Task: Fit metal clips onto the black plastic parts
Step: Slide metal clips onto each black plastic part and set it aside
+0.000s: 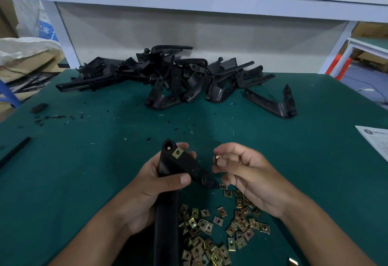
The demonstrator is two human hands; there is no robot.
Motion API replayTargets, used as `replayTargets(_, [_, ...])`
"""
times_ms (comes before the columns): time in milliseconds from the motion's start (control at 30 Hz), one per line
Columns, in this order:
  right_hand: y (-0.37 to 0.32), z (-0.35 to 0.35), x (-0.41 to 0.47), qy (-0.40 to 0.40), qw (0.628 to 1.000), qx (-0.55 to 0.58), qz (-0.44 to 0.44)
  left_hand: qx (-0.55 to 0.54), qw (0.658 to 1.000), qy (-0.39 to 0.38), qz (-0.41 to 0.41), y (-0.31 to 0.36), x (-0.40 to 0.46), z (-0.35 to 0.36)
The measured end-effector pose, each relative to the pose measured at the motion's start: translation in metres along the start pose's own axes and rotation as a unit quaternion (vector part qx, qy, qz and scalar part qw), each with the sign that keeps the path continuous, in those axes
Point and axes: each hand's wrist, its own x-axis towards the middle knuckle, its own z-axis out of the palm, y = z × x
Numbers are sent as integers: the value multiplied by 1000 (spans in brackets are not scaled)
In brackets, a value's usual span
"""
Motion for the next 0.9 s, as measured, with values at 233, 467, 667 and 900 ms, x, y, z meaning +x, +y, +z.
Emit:
replayTargets(233, [0, 4, -1, -29, 999, -12, 8, -10, 1000, 5, 2, 1, -2, 15])
replayTargets(467, [-3, 7, -4, -29, 999, 15, -1, 2, 1000, 1, -12, 4, -4, 17])
replayTargets(667, [-8, 9, -6, -16, 1000, 3, -4, 19, 1000, -13, -8, 4, -4, 18])
replayTargets(900, [-9, 14, -7, 7, 1000, 10, -16, 45, 999, -21, -5, 1, -4, 19])
